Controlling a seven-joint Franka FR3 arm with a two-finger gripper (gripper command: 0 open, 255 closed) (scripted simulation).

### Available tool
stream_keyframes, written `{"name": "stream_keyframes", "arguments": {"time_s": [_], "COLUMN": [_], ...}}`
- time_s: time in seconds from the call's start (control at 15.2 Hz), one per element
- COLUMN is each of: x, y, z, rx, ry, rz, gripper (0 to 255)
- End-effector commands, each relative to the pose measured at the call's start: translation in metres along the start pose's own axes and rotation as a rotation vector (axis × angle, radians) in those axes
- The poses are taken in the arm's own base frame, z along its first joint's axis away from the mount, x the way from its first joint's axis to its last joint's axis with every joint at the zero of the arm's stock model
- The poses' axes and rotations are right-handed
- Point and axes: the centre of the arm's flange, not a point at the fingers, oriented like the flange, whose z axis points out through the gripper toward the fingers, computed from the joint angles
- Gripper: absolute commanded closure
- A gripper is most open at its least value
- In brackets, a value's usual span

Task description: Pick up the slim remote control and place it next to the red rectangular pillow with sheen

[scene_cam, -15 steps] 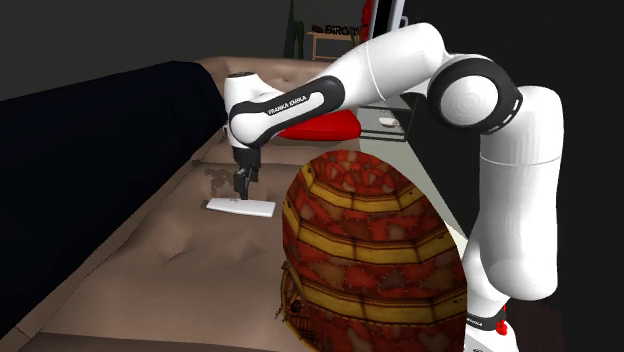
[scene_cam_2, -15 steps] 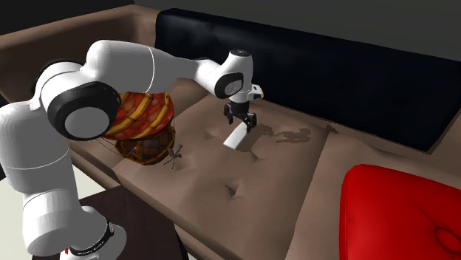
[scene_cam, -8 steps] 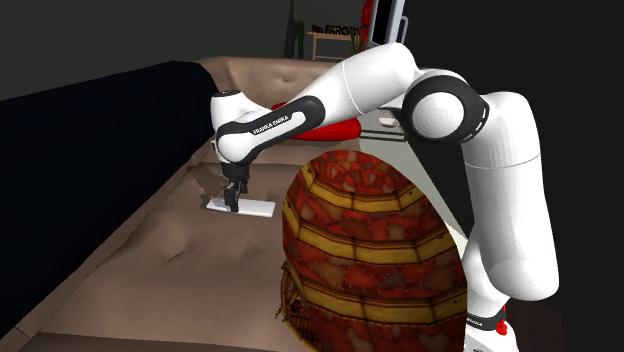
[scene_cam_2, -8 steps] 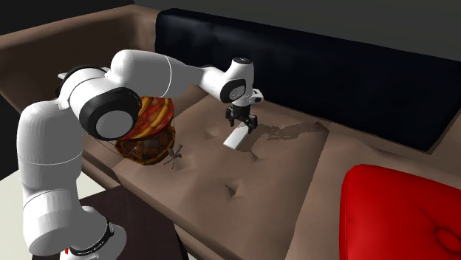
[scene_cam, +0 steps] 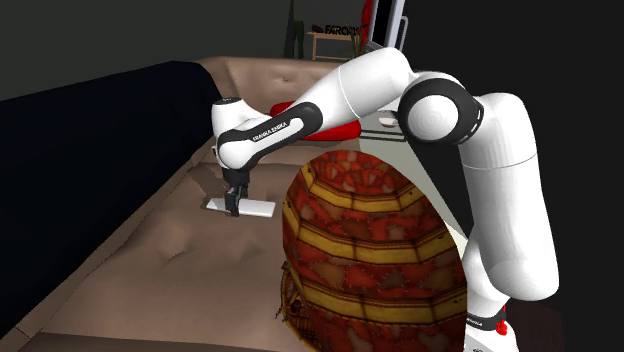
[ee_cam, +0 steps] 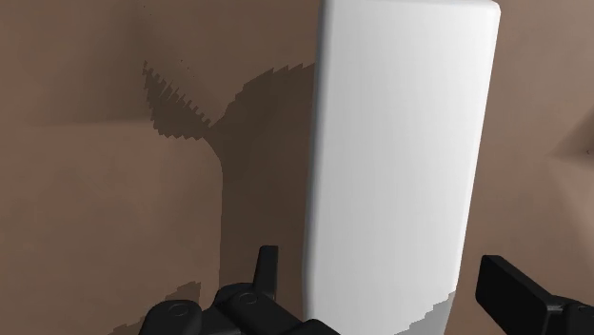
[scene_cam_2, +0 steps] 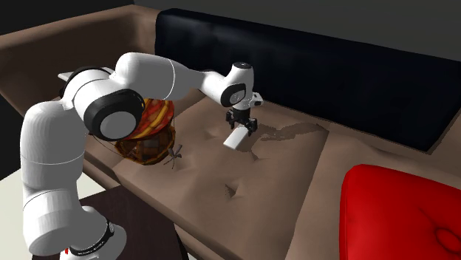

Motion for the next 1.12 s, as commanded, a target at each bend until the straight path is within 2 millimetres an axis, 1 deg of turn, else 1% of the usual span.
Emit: {"name": "stream_keyframes", "arguments": {"time_s": [0.0, 0.13, 0.2, 0.79, 1.06], "x": [0.000, 0.000, 0.000, 0.000, 0.000], "y": [0.000, 0.000, 0.000, 0.000, 0.000], "z": [0.000, 0.000, 0.000, 0.000, -0.021], "rx": [0.000, 0.000, 0.000, 0.000, 0.000], "ry": [0.000, 0.000, 0.000, 0.000, 0.000], "rz": [0.000, 0.000, 0.000, 0.000, 0.000], "gripper": [0, 0, 255, 255, 255]}}
